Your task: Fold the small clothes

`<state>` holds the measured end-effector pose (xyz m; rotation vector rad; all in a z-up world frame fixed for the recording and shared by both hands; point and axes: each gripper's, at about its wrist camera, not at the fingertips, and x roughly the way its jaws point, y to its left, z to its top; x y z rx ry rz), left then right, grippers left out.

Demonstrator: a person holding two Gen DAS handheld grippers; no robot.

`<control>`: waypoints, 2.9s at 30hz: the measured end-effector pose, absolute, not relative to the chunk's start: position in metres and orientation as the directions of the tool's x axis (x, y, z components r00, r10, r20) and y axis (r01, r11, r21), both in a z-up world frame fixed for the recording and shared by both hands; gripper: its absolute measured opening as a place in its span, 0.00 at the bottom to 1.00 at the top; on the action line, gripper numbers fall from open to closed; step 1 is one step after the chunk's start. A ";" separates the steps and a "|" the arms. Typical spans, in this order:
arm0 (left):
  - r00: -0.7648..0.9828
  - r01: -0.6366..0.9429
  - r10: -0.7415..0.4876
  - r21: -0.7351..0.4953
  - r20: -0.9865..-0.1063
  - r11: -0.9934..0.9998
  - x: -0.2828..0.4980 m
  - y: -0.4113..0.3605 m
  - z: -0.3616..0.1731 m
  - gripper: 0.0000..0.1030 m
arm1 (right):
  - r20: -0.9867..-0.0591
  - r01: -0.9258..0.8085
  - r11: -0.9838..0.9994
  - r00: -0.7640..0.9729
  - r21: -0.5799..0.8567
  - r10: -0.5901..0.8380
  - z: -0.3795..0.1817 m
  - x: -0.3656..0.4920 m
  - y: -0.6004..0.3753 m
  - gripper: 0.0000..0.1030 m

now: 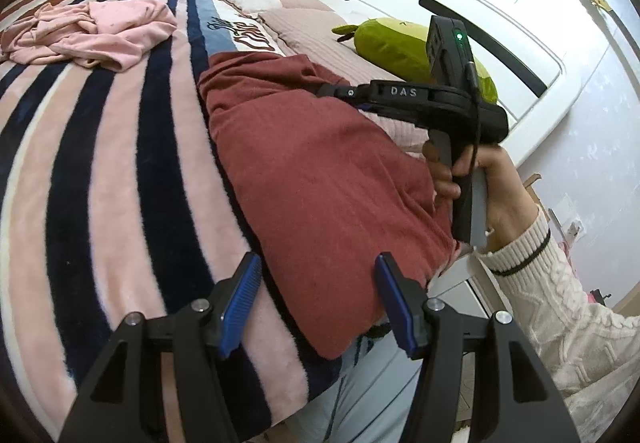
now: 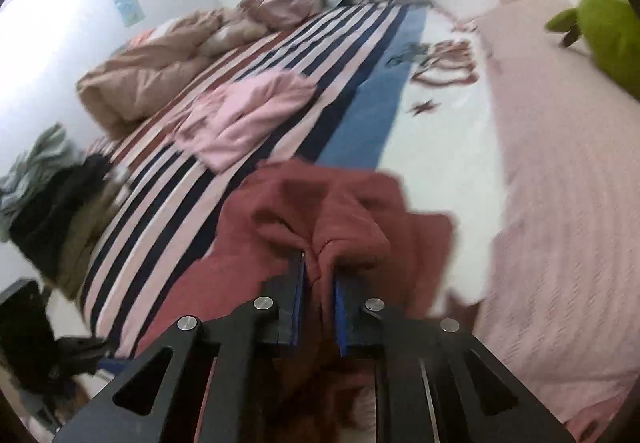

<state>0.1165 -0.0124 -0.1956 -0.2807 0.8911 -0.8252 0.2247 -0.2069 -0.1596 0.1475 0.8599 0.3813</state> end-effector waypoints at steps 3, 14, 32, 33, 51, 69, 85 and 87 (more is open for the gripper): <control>0.343 0.527 -0.747 -0.542 -0.570 0.655 0.118 -0.014 -0.195 0.53 | -0.715 -0.238 0.940 0.611 0.244 0.340 -0.157 0.227 -0.218 0.05; 0.306 0.540 -0.766 -0.559 -0.565 0.629 0.116 -0.014 -0.195 0.55 | -0.715 -0.189 0.970 0.657 0.151 0.239 -0.140 0.200 -0.233 0.29; 0.307 0.520 -0.763 -0.572 -0.569 0.635 0.132 -0.011 -0.198 0.61 | -0.734 -0.288 0.895 0.514 0.340 0.444 -0.185 0.088 -0.230 0.35; 0.317 0.521 -0.762 -0.568 -0.565 0.637 0.134 -0.010 -0.194 0.63 | -0.718 -0.285 0.892 0.529 0.352 0.452 -0.179 0.091 -0.234 0.42; 0.199 0.372 -0.777 -0.688 -0.597 0.624 0.253 -0.047 -0.216 0.15 | -0.644 -0.184 0.760 0.431 0.623 0.632 -0.213 0.192 -0.237 0.31; 0.548 0.571 -0.680 -0.376 -0.487 0.730 0.189 0.024 -0.008 0.10 | -0.407 -0.474 0.710 0.593 0.521 0.695 -0.055 0.170 -0.163 0.24; 0.887 0.224 -0.266 -0.152 -0.376 0.963 0.067 0.255 0.162 0.10 | -0.253 -0.832 0.367 0.283 0.415 0.925 0.097 0.162 0.103 0.24; 0.900 0.188 -0.233 -0.155 -0.367 0.970 0.056 0.283 0.176 0.09 | -0.260 -0.859 0.336 0.248 0.386 0.933 0.112 0.154 0.137 0.24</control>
